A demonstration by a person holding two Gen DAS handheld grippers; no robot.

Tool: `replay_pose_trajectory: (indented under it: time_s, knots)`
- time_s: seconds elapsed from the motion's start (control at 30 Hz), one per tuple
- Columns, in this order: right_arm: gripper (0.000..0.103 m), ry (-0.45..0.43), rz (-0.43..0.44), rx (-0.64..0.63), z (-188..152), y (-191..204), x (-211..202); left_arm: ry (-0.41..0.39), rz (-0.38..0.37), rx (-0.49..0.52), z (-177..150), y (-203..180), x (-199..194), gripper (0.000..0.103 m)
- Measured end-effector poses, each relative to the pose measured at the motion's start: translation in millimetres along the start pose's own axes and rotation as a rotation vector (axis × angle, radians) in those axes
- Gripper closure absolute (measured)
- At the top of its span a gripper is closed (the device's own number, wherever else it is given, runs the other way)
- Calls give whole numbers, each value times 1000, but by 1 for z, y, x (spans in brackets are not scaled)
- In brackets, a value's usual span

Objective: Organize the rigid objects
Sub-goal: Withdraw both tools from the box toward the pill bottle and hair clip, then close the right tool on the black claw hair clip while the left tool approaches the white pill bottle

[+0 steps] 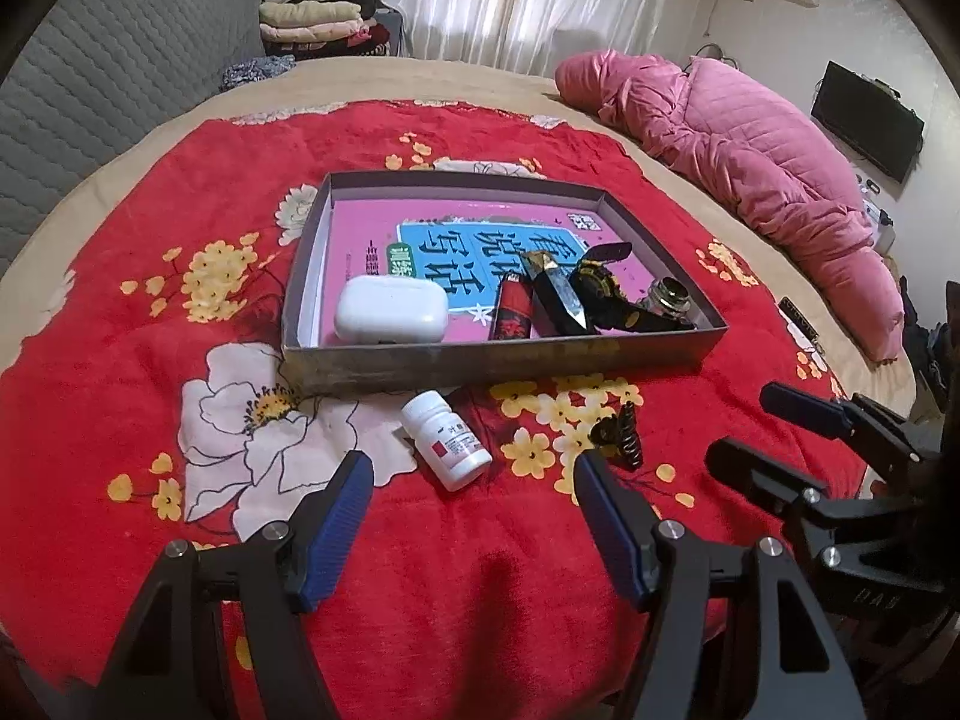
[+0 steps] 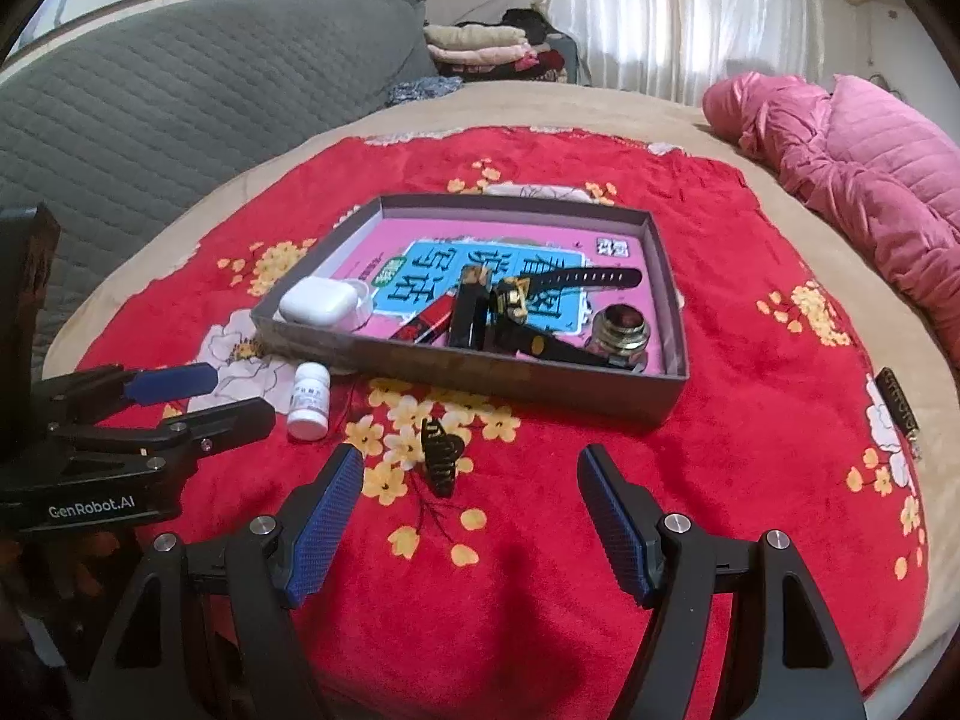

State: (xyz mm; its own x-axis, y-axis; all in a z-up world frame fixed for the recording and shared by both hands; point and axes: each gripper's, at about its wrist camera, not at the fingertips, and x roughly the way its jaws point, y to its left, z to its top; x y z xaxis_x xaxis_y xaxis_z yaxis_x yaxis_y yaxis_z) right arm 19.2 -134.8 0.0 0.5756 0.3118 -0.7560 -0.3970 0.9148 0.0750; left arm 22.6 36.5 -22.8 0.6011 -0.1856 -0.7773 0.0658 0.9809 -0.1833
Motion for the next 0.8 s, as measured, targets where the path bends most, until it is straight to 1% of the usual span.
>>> replay_pose_trajectory:
  time_s: [0.37,0.53,0.8]
  knots:
    - [28,50,-2,-41,-9,8,26,55,0,-50,-4,11,21,34]
    - [28,68,5,-11,-11,5,37,78,-6,-67,-6,13,29,34]
    - [28,84,4,13,-13,-1,49,80,1,-107,-2,14,37,34]
